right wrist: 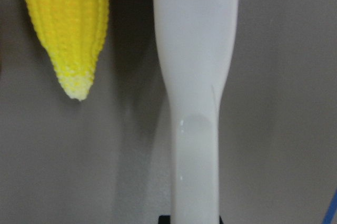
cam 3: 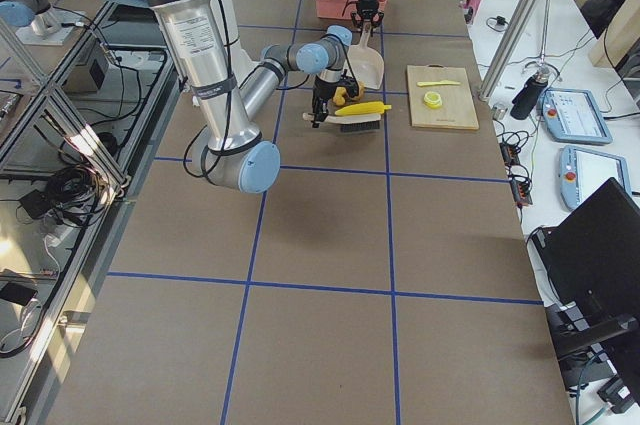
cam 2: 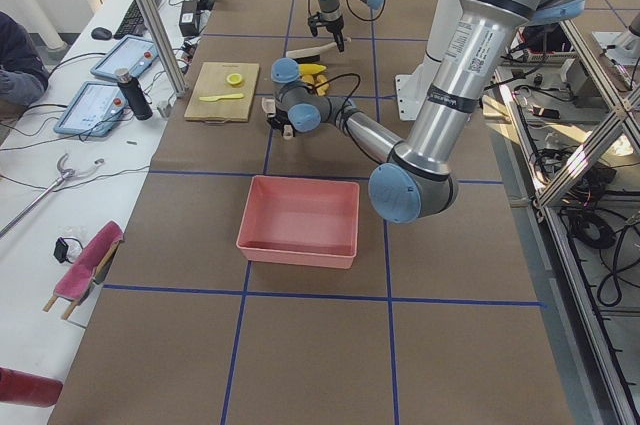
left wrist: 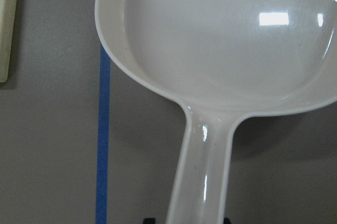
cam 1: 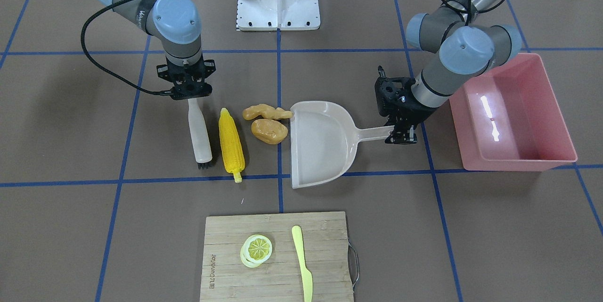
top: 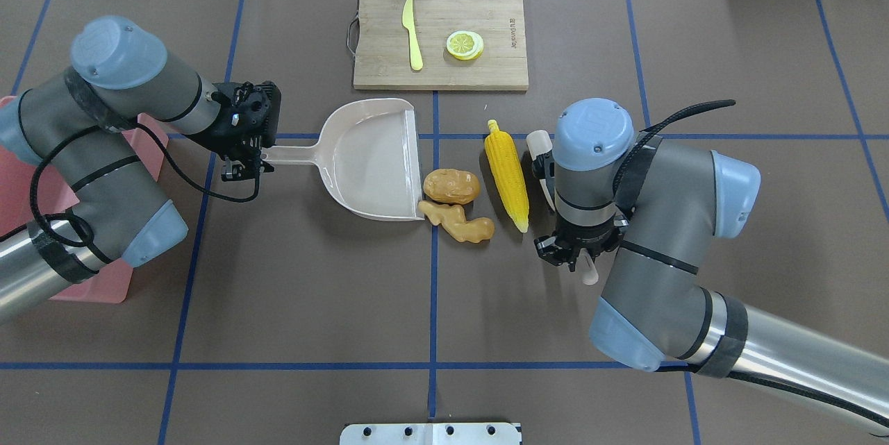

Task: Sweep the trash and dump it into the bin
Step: 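Sweep the potato, ginger and corn into the dustpan with the right brush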

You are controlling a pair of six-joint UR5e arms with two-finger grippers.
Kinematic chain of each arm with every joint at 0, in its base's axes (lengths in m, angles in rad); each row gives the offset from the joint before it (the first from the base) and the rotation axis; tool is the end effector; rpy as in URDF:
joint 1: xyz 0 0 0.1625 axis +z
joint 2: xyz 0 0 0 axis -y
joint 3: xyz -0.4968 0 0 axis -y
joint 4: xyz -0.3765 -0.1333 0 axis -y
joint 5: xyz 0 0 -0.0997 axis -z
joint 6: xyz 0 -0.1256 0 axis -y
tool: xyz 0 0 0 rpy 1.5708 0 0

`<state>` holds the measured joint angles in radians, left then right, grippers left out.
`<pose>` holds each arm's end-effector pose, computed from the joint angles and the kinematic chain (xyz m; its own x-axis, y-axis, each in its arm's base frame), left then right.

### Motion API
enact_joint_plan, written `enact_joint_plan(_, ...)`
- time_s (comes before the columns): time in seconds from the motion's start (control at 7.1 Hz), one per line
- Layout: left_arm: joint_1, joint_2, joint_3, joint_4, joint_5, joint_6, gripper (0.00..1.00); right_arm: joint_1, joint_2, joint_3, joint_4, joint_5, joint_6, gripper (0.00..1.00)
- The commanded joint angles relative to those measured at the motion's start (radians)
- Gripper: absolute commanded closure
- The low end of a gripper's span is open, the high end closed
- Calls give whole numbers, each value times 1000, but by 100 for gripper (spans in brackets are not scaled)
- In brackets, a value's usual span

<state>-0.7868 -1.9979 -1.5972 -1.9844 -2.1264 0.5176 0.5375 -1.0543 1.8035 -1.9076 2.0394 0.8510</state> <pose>0.4398 -0.5360 0.4427 0.0499 0.9955 0.0807 -0.5542 -0.0396 0.8315 -0.5254 -0.4023 0.4008 0.7904 -0.2136 0.5742 0.2922 0.9552 -0.0469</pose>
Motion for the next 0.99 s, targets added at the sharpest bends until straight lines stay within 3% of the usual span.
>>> enact_joint_plan(0.0, 0, 7, -3, -1, 0, -2, 99, -14, 66, -62, 82, 2, 81, 100)
enact_joint_plan(0.28, -2, 10, -12, -2, 0, -4, 99, -30, 144, -119, 87, 10, 131, 100)
enact_joint_plan(0.56, 0, 10, -15, -1, 0, -7, 100, -65, 195, -197, 162, 8, 202, 100)
enact_joint_plan(0.85, 0, 10, -13, -1, 2, -5, 100, -88, 224, -205, 179, 10, 233, 100)
